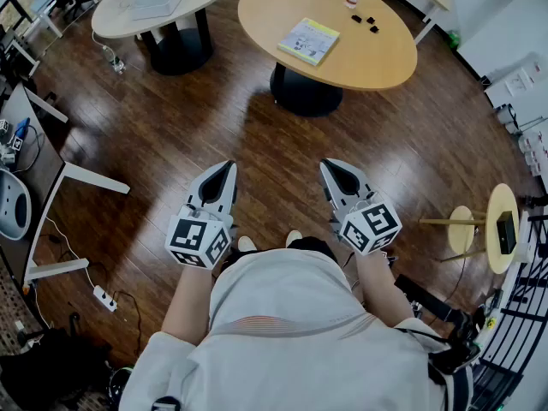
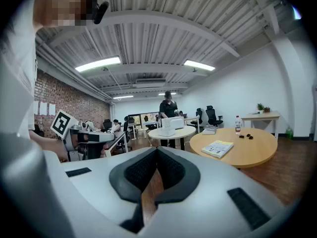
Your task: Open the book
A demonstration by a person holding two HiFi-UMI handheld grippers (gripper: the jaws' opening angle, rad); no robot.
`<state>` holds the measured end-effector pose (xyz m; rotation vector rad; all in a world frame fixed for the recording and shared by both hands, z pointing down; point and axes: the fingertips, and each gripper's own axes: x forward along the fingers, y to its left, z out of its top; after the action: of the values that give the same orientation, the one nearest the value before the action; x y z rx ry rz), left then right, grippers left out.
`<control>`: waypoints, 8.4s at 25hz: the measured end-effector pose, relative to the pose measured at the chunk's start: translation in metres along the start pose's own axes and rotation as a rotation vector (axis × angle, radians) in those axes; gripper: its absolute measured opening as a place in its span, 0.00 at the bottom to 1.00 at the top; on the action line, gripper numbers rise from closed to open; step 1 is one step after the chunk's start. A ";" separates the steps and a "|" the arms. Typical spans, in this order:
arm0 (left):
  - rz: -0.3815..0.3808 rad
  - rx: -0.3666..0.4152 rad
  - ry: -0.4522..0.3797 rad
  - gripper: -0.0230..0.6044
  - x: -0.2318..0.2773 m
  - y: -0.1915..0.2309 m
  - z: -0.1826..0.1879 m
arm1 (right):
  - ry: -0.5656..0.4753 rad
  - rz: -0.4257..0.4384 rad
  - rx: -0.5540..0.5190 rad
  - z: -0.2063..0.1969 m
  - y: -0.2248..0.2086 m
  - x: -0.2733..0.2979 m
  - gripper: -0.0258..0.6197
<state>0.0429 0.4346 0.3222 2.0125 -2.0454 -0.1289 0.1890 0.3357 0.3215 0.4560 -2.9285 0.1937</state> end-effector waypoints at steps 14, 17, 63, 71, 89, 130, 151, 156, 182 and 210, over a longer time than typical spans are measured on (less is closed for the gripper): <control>0.010 0.028 0.046 0.05 0.000 0.047 -0.003 | -0.024 0.002 0.042 -0.006 0.017 0.043 0.04; 0.025 0.036 0.051 0.05 0.016 0.053 -0.001 | -0.026 0.016 0.079 -0.005 0.001 0.058 0.04; -0.090 0.006 0.106 0.05 0.364 0.140 0.050 | -0.096 -0.147 0.080 0.048 -0.289 0.223 0.04; -0.248 0.064 0.154 0.05 0.436 0.202 0.073 | -0.079 -0.326 0.068 0.066 -0.315 0.275 0.04; -0.460 0.132 0.258 0.05 0.527 0.172 0.064 | -0.065 -0.512 0.175 0.047 -0.366 0.270 0.04; -0.778 0.794 0.610 0.22 0.622 0.073 -0.151 | 0.099 -0.590 0.396 -0.079 -0.426 0.248 0.04; -0.658 0.913 0.741 0.23 0.637 0.077 -0.218 | 0.126 -0.606 0.473 -0.123 -0.428 0.238 0.04; -0.665 0.817 0.789 0.12 0.633 0.074 -0.215 | 0.127 -0.603 0.478 -0.125 -0.426 0.237 0.04; -0.482 0.085 0.545 0.06 0.671 0.139 -0.067 | 0.162 -0.430 0.474 -0.116 -0.408 0.313 0.04; 0.021 -0.118 0.588 0.06 0.625 0.402 -0.122 | 0.269 -0.383 0.453 -0.119 -0.386 0.389 0.04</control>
<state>-0.3155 -0.1571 0.6189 1.6928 -1.6389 0.3047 -0.0381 -0.1234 0.5506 0.9570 -2.4636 0.7992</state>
